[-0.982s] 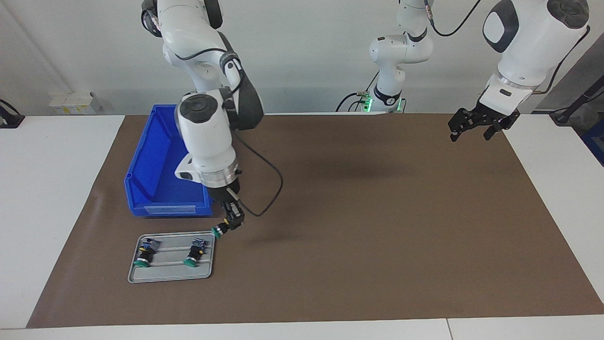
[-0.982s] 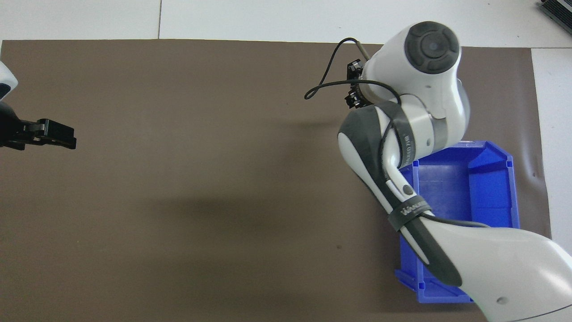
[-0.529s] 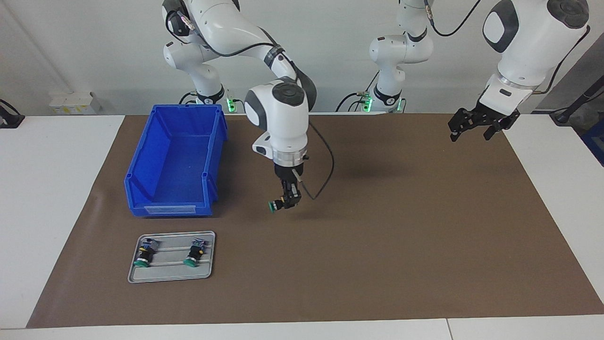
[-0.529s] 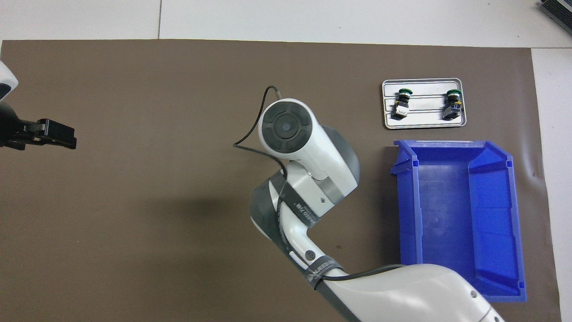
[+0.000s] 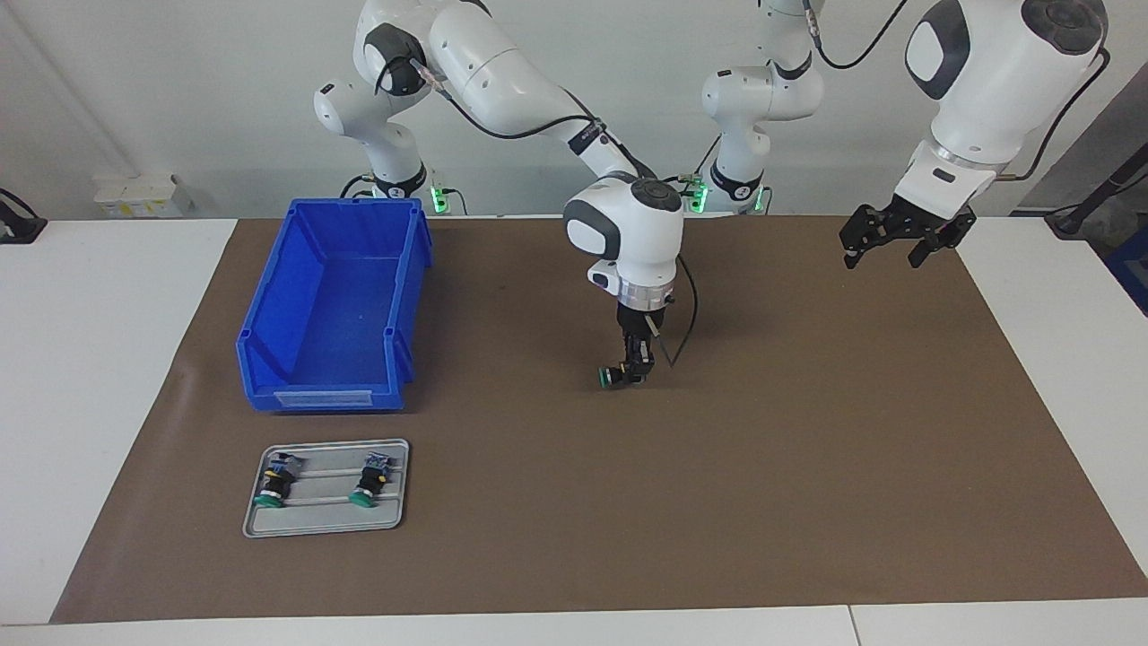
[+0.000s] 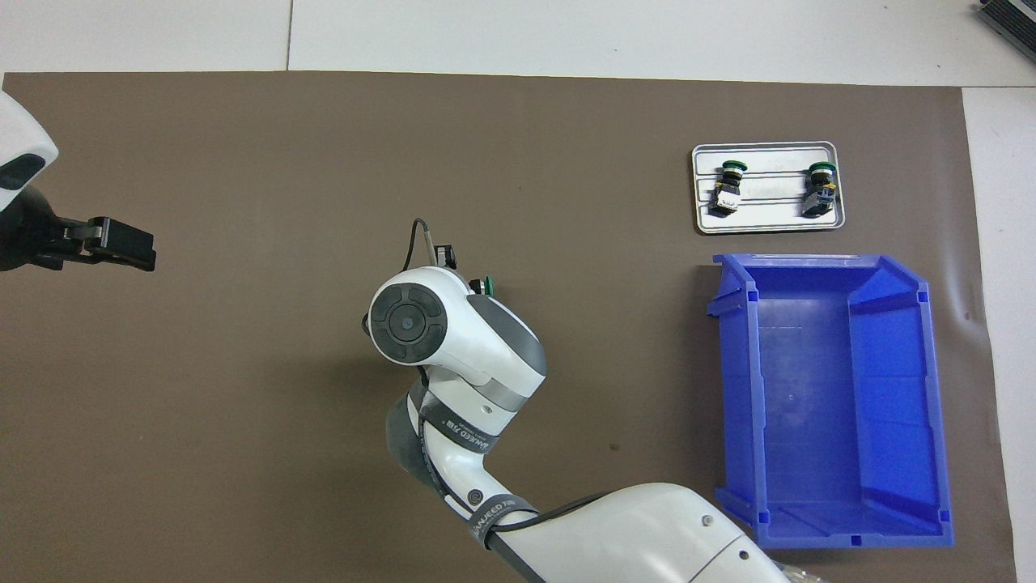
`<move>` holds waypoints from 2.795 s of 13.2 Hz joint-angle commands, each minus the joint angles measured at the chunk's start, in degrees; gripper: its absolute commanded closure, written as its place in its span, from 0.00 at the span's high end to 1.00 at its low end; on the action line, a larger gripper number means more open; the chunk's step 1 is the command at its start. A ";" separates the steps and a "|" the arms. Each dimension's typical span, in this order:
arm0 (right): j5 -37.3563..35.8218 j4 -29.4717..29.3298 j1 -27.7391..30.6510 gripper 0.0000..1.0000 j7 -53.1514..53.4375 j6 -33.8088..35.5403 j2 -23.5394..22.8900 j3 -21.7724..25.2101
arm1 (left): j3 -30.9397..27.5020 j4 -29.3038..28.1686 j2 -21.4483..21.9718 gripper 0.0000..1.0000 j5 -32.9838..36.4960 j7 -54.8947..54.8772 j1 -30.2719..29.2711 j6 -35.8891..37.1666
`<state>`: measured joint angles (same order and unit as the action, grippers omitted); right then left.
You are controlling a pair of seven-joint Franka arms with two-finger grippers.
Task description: Place and press button with both arms
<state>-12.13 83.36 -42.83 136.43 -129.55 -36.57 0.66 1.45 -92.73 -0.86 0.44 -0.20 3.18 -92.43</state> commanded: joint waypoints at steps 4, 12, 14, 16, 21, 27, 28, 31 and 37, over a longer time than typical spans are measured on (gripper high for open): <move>-0.44 3.38 0.82 0.58 2.34 -4.04 0.45 -0.04 | 0.04 -2.19 1.65 1.00 -1.49 -5.58 3.32 -1.79; -1.50 10.22 11.95 1.00 -28.34 -3.17 13.60 -0.04 | 0.04 -11.05 0.25 1.00 -7.21 -24.44 11.75 -21.54; -1.06 13.04 15.12 1.00 -39.79 -2.47 17.31 -0.04 | 0.05 -13.60 -0.89 1.00 -8.87 -33.43 13.25 -27.94; 1.31 13.67 19.25 1.00 -53.21 0.42 19.95 -0.04 | 0.04 -15.71 -2.56 1.00 -9.41 -37.66 15.96 -35.33; 10.44 13.76 28.84 1.00 -91.19 13.41 27.50 0.05 | 0.04 -17.65 -6.17 0.99 -9.41 -50.34 21.77 -42.74; 11.16 14.37 41.40 1.00 -117.06 26.36 34.19 0.14 | -0.31 -15.38 -13.99 0.95 -8.97 -48.50 28.63 -42.31; 11.07 14.11 42.55 1.00 -120.23 26.45 35.07 0.22 | -0.48 -13.89 -16.08 0.95 -8.88 -46.75 30.29 -42.04; 9.93 10.09 42.83 1.00 -122.10 33.27 37.10 0.49 | -0.66 -9.49 -20.67 0.93 -8.53 -43.04 31.36 -41.87; 8.96 8.65 42.39 1.00 -126.33 40.07 40.26 0.14 | -0.66 -9.31 -23.40 0.84 -7.39 -41.91 31.45 -42.65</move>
<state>-2.94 90.77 -0.63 11.40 -90.27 3.07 1.13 1.59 -103.09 -23.19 -7.90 -43.94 33.65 -134.24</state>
